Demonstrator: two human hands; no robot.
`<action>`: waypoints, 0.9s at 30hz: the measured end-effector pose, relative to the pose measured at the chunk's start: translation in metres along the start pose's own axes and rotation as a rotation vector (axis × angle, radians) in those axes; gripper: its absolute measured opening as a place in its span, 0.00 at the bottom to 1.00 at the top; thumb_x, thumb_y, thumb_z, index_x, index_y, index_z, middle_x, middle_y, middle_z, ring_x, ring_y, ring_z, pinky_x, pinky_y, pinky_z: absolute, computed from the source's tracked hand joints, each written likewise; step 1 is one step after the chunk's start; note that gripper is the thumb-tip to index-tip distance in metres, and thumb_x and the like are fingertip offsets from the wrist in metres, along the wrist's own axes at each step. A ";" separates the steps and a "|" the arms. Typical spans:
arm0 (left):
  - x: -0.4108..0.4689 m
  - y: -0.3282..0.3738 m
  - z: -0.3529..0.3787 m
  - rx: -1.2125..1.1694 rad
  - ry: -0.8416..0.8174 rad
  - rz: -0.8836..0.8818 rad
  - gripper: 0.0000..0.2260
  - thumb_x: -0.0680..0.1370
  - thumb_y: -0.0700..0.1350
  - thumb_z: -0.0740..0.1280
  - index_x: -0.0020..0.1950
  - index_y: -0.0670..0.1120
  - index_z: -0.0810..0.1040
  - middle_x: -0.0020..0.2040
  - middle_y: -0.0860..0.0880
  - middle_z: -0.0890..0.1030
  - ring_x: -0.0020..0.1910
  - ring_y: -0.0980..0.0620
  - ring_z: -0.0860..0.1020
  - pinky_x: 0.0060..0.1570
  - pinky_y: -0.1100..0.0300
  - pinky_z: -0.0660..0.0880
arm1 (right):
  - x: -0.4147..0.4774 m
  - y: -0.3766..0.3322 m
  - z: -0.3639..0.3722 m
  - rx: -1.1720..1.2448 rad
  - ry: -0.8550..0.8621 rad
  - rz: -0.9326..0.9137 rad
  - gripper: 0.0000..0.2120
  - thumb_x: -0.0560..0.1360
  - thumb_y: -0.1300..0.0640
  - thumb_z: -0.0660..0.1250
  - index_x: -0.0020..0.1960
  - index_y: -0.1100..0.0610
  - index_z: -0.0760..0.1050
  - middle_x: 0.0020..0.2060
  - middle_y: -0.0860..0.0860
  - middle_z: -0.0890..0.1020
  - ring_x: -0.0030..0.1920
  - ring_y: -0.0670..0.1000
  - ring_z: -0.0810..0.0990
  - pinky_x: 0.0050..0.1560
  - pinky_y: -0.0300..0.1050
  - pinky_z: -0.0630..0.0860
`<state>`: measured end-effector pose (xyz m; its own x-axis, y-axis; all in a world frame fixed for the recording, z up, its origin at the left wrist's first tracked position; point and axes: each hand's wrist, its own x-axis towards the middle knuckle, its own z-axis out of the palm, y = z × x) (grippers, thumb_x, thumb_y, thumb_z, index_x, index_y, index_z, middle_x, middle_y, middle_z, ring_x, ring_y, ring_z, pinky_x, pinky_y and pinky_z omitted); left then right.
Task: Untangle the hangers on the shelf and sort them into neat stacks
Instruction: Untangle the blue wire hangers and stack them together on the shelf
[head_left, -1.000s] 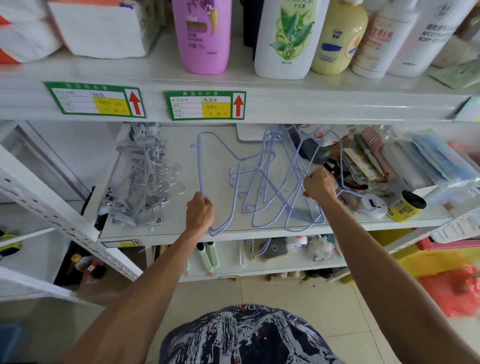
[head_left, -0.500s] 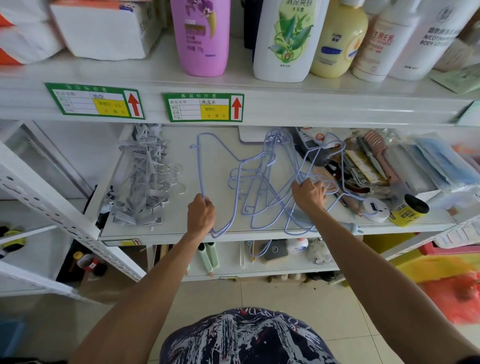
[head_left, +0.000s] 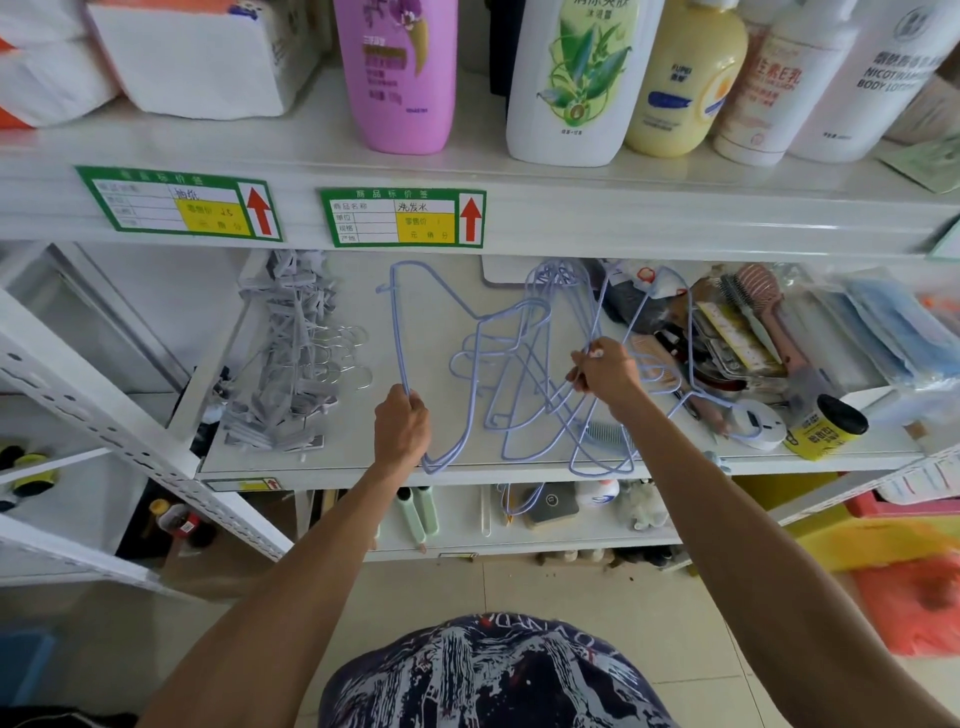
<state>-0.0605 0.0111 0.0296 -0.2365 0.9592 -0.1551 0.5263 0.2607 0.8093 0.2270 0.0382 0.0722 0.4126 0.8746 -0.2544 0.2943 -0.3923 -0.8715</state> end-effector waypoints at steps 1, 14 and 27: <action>0.000 0.001 0.000 0.001 0.000 0.003 0.12 0.83 0.44 0.54 0.46 0.39 0.71 0.47 0.35 0.78 0.41 0.38 0.75 0.40 0.53 0.67 | 0.000 -0.002 0.000 0.015 -0.002 -0.024 0.05 0.80 0.61 0.66 0.47 0.60 0.70 0.29 0.58 0.82 0.22 0.49 0.76 0.23 0.39 0.71; 0.001 0.003 0.004 -0.011 -0.012 0.031 0.12 0.83 0.45 0.55 0.45 0.39 0.71 0.45 0.36 0.78 0.41 0.37 0.76 0.40 0.53 0.68 | -0.003 0.033 -0.015 -0.446 0.029 -0.004 0.11 0.76 0.55 0.67 0.51 0.62 0.83 0.43 0.57 0.82 0.44 0.57 0.79 0.44 0.44 0.73; 0.001 0.001 0.006 0.044 -0.022 0.038 0.12 0.83 0.44 0.55 0.48 0.37 0.73 0.49 0.36 0.79 0.48 0.35 0.77 0.44 0.52 0.69 | -0.017 0.049 -0.042 -0.680 0.016 0.103 0.17 0.76 0.48 0.65 0.44 0.62 0.77 0.41 0.58 0.79 0.46 0.57 0.78 0.45 0.45 0.72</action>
<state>-0.0553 0.0129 0.0271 -0.1979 0.9705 -0.1375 0.5705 0.2281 0.7890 0.2704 -0.0073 0.0515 0.4782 0.8213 -0.3111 0.7266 -0.5690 -0.3852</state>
